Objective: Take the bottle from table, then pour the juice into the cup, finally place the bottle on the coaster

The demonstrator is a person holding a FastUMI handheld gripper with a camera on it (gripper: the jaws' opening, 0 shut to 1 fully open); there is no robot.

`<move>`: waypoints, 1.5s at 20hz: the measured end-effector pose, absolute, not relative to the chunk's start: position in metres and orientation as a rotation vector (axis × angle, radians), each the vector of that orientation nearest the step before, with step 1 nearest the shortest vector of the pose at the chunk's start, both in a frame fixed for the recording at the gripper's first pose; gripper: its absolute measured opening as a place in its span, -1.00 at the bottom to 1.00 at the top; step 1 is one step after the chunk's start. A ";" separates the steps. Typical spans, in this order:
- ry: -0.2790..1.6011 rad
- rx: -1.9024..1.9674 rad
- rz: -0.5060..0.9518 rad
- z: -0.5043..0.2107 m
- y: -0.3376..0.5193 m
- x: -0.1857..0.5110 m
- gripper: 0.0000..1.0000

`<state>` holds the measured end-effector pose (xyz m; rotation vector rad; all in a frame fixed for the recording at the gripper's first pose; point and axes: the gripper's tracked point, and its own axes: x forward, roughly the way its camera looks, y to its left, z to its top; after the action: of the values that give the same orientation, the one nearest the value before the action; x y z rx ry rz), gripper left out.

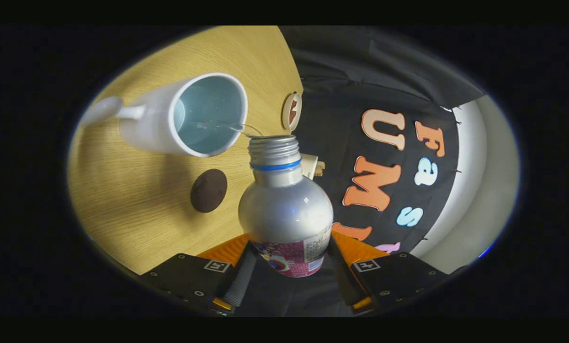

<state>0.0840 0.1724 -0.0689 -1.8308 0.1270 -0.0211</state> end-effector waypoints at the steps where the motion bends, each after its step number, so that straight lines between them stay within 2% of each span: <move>1: 0.128 -1.833 -0.017 -0.070 0.174 0.084 0.56; 30: 0.118 -1.909 0.000 -0.066 0.180 0.089 0.56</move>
<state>0.0885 0.1801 -0.0657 -1.9087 0.1184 0.0000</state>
